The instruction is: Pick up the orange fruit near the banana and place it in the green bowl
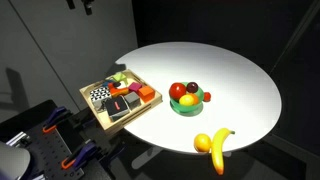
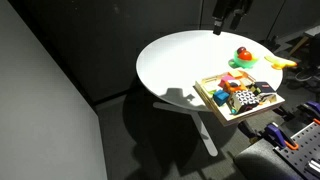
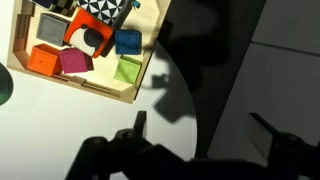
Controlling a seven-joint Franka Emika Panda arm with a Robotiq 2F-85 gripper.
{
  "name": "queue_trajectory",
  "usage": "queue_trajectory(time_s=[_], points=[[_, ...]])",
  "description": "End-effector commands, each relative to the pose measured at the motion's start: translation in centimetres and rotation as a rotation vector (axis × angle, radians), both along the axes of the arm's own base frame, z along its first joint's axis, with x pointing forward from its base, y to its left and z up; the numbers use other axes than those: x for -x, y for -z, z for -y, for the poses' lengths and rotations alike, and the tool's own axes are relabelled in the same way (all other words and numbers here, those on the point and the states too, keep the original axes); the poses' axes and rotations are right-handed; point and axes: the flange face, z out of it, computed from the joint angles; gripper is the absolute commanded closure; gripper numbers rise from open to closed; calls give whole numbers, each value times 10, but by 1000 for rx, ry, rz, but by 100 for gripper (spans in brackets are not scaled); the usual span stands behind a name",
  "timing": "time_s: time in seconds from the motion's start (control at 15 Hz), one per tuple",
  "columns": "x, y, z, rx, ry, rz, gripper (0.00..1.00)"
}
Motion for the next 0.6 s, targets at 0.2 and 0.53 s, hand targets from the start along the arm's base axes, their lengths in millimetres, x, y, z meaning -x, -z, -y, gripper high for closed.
queue_trajectory(time_s=[0.2, 0.53], points=[[0, -2, 0, -1, 0, 2, 0], [-3, 0, 8, 18, 6, -8, 0]])
